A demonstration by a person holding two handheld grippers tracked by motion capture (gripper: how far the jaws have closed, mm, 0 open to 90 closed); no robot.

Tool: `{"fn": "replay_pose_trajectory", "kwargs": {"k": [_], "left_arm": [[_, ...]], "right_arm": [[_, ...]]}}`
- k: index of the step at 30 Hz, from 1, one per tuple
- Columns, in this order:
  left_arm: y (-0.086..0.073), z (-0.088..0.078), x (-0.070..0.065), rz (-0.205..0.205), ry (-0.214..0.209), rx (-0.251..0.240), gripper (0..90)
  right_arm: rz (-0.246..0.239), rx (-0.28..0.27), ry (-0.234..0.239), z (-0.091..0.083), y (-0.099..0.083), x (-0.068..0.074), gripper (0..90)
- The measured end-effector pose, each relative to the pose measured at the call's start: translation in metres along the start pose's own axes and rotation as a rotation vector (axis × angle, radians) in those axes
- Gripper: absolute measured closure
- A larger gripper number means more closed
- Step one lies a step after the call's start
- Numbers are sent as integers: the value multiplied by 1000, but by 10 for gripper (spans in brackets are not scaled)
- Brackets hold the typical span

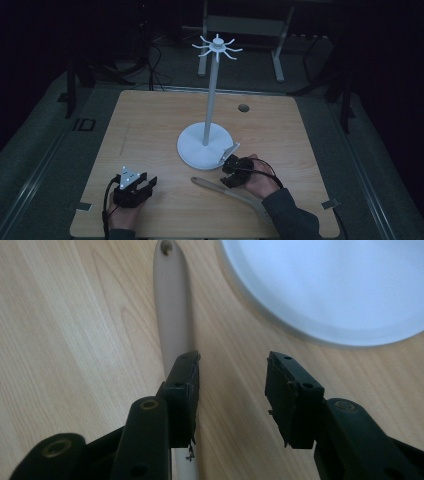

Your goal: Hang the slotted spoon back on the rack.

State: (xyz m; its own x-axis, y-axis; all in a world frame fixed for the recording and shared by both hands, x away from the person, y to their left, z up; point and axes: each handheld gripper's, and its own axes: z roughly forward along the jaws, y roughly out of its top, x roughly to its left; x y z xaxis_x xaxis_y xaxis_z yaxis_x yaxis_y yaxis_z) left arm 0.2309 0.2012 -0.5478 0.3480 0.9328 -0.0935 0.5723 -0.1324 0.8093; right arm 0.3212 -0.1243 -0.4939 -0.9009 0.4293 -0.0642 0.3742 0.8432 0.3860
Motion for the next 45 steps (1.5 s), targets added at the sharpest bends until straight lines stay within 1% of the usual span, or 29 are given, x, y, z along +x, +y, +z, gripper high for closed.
{"fn": "replay_pose_trajectory", "kwargs": {"k": [3, 8, 11, 12, 17, 18, 19, 20, 23, 24, 27, 28, 30, 33, 34, 35, 39, 42, 45], "left_arm": [[0, 0, 0, 0, 2, -1, 564], [0, 0, 0, 0, 1, -1, 564], [0, 0, 0, 1, 1, -1, 565], [0, 0, 0, 1, 1, 0, 565], [0, 0, 0, 0, 1, 0, 564], [0, 0, 0, 2, 1, 1, 564], [0, 0, 0, 1, 1, 0, 564], [0, 0, 0, 1, 1, -1, 564], [0, 0, 0, 2, 1, 0, 564], [0, 0, 0, 2, 2, 1, 564], [0, 0, 0, 2, 2, 0, 564], [0, 0, 0, 1, 2, 1, 564], [0, 0, 0, 2, 2, 1, 564], [0, 0, 0, 1, 3, 1, 564], [0, 0, 0, 2, 4, 1, 564], [0, 0, 0, 4, 6, 1, 564], [0, 1, -1, 8, 5, 1, 564], [0, 1, -1, 8, 4, 2, 564], [0, 1, -1, 9, 4, 4, 564]], "right_arm": [[-6, 29, 15, 5, -1, 0, 574], [-11, 48, 24, 11, -2, 0, 574], [-11, 65, 33, 14, -2, 1, 572], [-14, 79, 37, 16, -2, 2, 570], [-27, 85, 47, 20, -3, 3, 567], [-26, 92, 51, 20, -2, 3, 567], [-38, 109, 65, 23, -2, 5, 566], [-42, 111, 71, 24, -2, 5, 569], [-39, 113, 80, 24, -2, 5, 572], [-43, 125, 96, 25, -2, 5, 589], [-51, 138, 105, 27, -2, 6, 600], [-58, 158, 110, 30, -2, 8, 613], [-60, 164, 117, 32, -1, 8, 620], [-54, 194, 141, 37, -1, 8, 663], [-59, 200, 148, 38, -1, 7, 672], [-52, 211, 160, 40, -1, 6, 686], [-47, 223, 177, 41, 1, 4, 693], [-45, 226, 179, 41, 2, 4, 696], [-90, 255, 140, 42, 6, 11, 732]]}}
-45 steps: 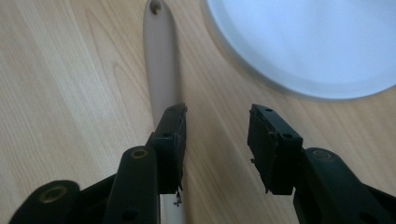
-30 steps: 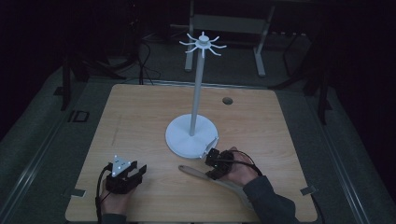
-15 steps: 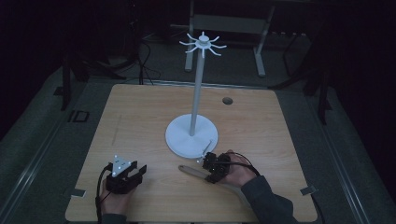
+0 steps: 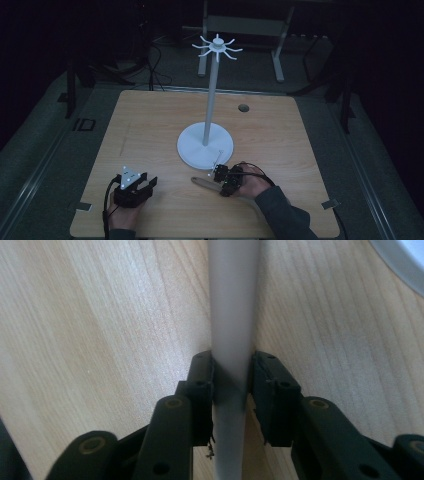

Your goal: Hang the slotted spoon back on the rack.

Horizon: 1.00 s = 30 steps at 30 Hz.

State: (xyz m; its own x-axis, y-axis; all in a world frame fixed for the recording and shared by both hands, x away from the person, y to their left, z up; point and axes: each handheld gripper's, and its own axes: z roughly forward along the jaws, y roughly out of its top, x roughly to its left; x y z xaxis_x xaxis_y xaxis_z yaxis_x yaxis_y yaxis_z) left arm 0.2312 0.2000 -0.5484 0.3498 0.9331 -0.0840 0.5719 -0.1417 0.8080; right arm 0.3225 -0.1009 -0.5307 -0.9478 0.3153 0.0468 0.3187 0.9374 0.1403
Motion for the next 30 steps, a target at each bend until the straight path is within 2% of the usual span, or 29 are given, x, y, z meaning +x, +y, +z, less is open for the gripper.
{"fn": "replay_pose_trajectory", "kwargs": {"k": [3, 8, 16, 22, 30], "left_arm": [[0, 0, 0, 3, -1, 1, 564], [0, 0, 1, -3, 0, -1, 564], [0, 2, -2, 5, 0, 3, 564], [0, 1, -1, 2, 0, -1, 564], [0, 0, 0, -2, 6, -5, 565]], "right_arm": [[-15, 12, -21, 0, 2, 3, 744], [13, -23, -34, -3, -3, 0, 749], [59, -153, -61, -22, -15, -5, 749], [104, -279, -95, -37, -24, -8, 749], [133, -420, -135, -53, -31, -10, 750]]}}
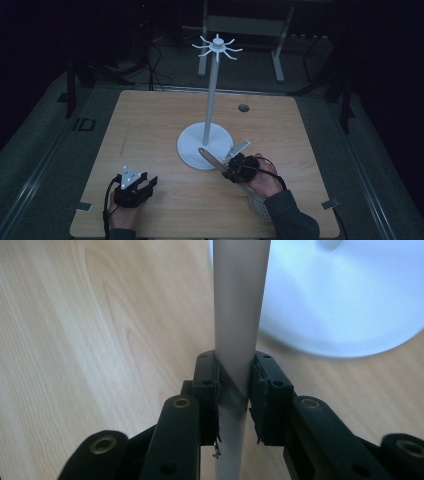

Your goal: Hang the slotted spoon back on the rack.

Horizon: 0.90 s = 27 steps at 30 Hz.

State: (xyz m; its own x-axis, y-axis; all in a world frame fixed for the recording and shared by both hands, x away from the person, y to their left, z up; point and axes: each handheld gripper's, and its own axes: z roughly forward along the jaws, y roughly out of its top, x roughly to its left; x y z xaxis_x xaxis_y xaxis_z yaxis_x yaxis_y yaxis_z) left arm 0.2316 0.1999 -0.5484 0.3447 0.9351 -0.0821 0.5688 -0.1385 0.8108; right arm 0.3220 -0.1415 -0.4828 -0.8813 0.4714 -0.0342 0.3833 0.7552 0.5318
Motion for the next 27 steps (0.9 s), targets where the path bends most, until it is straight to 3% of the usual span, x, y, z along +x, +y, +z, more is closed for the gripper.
{"fn": "replay_pose_trajectory", "kwargs": {"k": [2, 10, 27], "left_arm": [[0, 0, 0, -1, 1, -1, 565], [0, 0, 0, 0, 1, -3, 565], [0, -1, 0, -3, 4, -7, 564]], "right_arm": [[10, -22, -5, -3, 0, -1, 750], [49, -211, -79, -27, -4, -9, 750], [111, -464, -184, -54, -9, -16, 750]]}}
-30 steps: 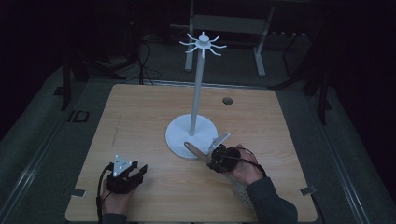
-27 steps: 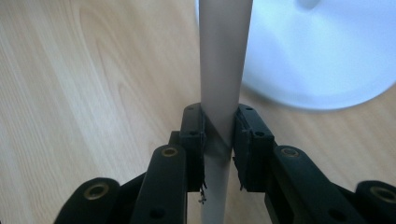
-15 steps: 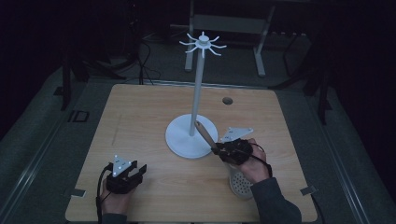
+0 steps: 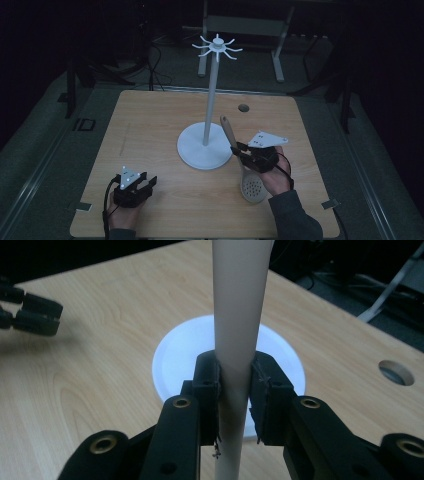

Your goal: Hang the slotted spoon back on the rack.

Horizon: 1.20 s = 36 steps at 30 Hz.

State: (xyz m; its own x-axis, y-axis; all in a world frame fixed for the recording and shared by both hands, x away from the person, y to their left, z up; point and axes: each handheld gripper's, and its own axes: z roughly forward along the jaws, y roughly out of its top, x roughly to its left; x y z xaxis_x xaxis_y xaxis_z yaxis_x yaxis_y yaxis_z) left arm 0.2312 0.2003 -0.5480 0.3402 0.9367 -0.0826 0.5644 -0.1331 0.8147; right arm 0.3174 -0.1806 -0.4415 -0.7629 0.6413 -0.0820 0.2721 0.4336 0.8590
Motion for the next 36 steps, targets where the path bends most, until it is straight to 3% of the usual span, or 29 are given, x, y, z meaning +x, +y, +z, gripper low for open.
{"fn": "replay_pose_trajectory", "kwargs": {"k": [7, 17, 36], "left_arm": [[0, 0, 0, -1, -2, 0, 564], [0, 0, 0, -3, -5, 0, 563], [0, 0, 1, -6, -2, -1, 562]], "right_arm": [[17, -62, -19, -6, 7, -3, 750], [6, -142, -30, -12, 22, -1, 751], [9, -203, -42, -15, 40, -1, 750]]}}
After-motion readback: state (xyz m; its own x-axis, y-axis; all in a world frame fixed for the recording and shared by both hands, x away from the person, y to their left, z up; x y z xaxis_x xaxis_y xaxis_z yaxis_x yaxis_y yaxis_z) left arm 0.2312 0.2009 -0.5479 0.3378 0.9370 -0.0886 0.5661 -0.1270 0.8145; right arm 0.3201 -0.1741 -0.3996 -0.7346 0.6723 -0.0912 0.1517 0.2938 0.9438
